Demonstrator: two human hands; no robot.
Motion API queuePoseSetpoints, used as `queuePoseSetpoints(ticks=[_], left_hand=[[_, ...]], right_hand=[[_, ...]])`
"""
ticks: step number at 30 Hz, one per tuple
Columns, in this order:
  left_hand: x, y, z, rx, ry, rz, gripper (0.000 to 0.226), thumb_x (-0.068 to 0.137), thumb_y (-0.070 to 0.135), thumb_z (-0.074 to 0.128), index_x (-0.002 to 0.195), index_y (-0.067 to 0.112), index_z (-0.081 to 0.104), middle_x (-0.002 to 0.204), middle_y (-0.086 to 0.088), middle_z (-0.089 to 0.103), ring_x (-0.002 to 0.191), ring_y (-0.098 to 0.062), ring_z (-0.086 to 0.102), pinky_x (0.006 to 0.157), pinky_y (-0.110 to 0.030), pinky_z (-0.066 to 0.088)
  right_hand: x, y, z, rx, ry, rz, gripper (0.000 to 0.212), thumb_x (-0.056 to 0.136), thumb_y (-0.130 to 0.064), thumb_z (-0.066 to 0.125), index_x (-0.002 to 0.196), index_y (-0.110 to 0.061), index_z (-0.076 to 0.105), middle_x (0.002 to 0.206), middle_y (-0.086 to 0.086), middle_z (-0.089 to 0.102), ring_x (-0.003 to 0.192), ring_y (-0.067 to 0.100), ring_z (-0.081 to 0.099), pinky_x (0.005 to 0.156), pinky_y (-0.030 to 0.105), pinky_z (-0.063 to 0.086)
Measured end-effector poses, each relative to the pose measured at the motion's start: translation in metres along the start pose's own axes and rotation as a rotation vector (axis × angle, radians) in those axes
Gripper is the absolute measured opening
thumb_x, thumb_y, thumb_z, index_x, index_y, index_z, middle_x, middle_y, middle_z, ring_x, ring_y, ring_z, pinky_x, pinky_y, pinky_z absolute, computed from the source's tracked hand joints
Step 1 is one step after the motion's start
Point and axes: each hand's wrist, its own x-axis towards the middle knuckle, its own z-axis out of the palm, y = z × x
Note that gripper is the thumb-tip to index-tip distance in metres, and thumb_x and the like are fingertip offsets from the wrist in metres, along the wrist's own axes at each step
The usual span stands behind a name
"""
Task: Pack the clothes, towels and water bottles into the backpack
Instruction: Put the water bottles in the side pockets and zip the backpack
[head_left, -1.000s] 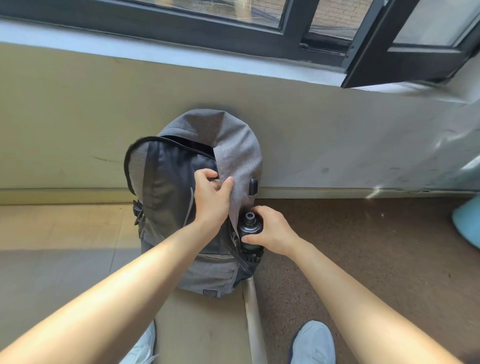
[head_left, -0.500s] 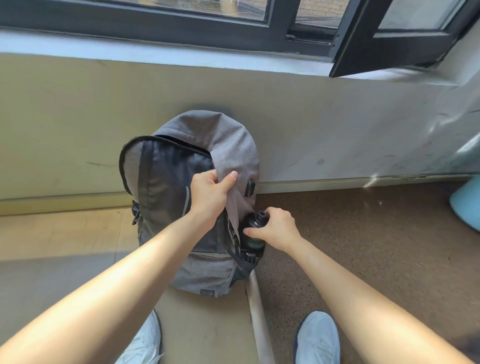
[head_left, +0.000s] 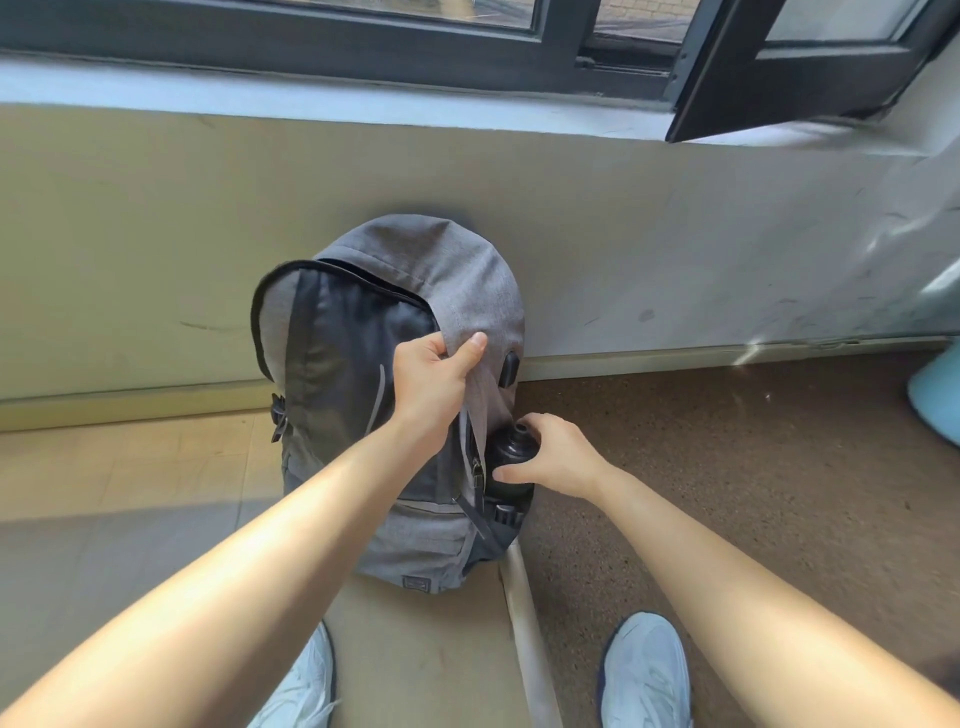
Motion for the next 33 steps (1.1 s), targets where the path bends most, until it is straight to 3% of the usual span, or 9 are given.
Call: queuePoseSetpoints(ticks=[6, 10, 13, 15, 21, 26, 29, 31, 33], left_hand=[[-0.001, 0.005, 0.005, -0.066, 0.013, -0.045, 0.019, 0.093, 0.014, 0.076, 0.088, -0.004, 0.077, 0.093, -0.026, 0.077, 0.092, -0.041, 0.076, 0.082, -0.060, 0.061], [0.003, 0.011, 0.007, -0.107, 0.024, -0.042, 0.037, 0.091, 0.019, 0.079, 0.091, -0.016, 0.070, 0.093, -0.035, 0.073, 0.090, -0.048, 0.074, 0.079, -0.068, 0.058], [0.005, 0.008, 0.008, -0.074, -0.014, 0.001, 0.069, 0.075, 0.043, 0.084, 0.090, -0.021, 0.062, 0.080, -0.029, 0.070, 0.074, -0.035, 0.067, 0.075, -0.073, 0.055], [0.004, 0.004, 0.008, -0.063, -0.033, 0.020, 0.076, 0.070, 0.049, 0.083, 0.088, -0.021, 0.060, 0.077, -0.022, 0.065, 0.073, -0.031, 0.062, 0.071, -0.070, 0.055], [-0.003, 0.008, 0.008, -0.041, -0.033, -0.005, 0.035, 0.091, 0.018, 0.080, 0.084, -0.014, 0.070, 0.093, -0.038, 0.069, 0.088, -0.047, 0.074, 0.081, -0.071, 0.056], [0.004, 0.011, 0.008, -0.001, -0.089, -0.026, 0.017, 0.091, 0.013, 0.078, 0.083, -0.002, 0.076, 0.086, -0.025, 0.077, 0.085, -0.038, 0.077, 0.080, -0.063, 0.061], [0.004, 0.011, 0.010, 0.052, -0.119, -0.033, 0.020, 0.088, 0.014, 0.080, 0.077, -0.001, 0.075, 0.085, -0.023, 0.077, 0.086, -0.042, 0.076, 0.080, -0.065, 0.060], [0.007, 0.008, 0.008, 0.076, -0.156, -0.032, 0.034, 0.085, 0.021, 0.079, 0.079, -0.010, 0.067, 0.083, -0.025, 0.073, 0.080, -0.040, 0.073, 0.080, -0.071, 0.056], [0.009, 0.004, 0.006, 0.098, -0.215, -0.013, 0.028, 0.090, 0.016, 0.075, 0.085, -0.011, 0.069, 0.086, -0.025, 0.074, 0.081, -0.038, 0.072, 0.085, -0.065, 0.059]], right_hand=[[-0.002, -0.002, -0.012, -0.022, -0.122, -0.126, 0.067, 0.073, -0.021, 0.088, 0.133, -0.014, 0.060, 0.126, -0.001, 0.067, 0.114, 0.014, 0.063, 0.099, 0.032, 0.052], [0.004, -0.007, -0.017, -0.056, -0.071, -0.099, 0.073, 0.068, -0.035, 0.091, 0.133, -0.018, 0.060, 0.125, -0.004, 0.066, 0.114, 0.014, 0.062, 0.096, 0.032, 0.054], [0.005, -0.008, -0.008, -0.040, 0.003, -0.017, 0.066, 0.063, -0.051, 0.090, 0.117, -0.022, 0.066, 0.109, -0.008, 0.069, 0.101, 0.013, 0.067, 0.087, 0.032, 0.058], [0.006, -0.007, -0.007, -0.046, -0.019, -0.024, 0.065, 0.064, -0.047, 0.090, 0.118, -0.022, 0.066, 0.111, -0.005, 0.071, 0.105, 0.016, 0.068, 0.089, 0.035, 0.059], [0.004, -0.003, -0.014, -0.054, -0.110, -0.086, 0.078, 0.075, -0.023, 0.087, 0.144, -0.016, 0.049, 0.137, 0.003, 0.061, 0.126, 0.019, 0.058, 0.102, 0.030, 0.048], [0.008, -0.033, -0.038, 0.140, -0.060, -0.117, 0.106, 0.070, -0.053, 0.087, 0.156, -0.027, 0.030, 0.152, -0.010, 0.043, 0.138, 0.007, 0.040, 0.112, 0.032, 0.037], [0.007, -0.066, -0.055, 0.210, 0.134, -0.184, 0.101, 0.066, -0.049, 0.091, 0.148, -0.024, 0.038, 0.138, -0.008, 0.053, 0.128, 0.011, 0.052, 0.102, 0.031, 0.045], [0.007, -0.080, -0.059, 0.132, 0.251, -0.145, 0.101, 0.062, -0.050, 0.090, 0.144, -0.020, 0.042, 0.124, -0.007, 0.058, 0.116, 0.016, 0.059, 0.096, 0.038, 0.051], [0.007, -0.085, -0.059, -0.003, 0.286, -0.116, 0.094, 0.058, -0.058, 0.085, 0.135, -0.019, 0.047, 0.120, -0.003, 0.061, 0.111, 0.021, 0.061, 0.093, 0.044, 0.053]])
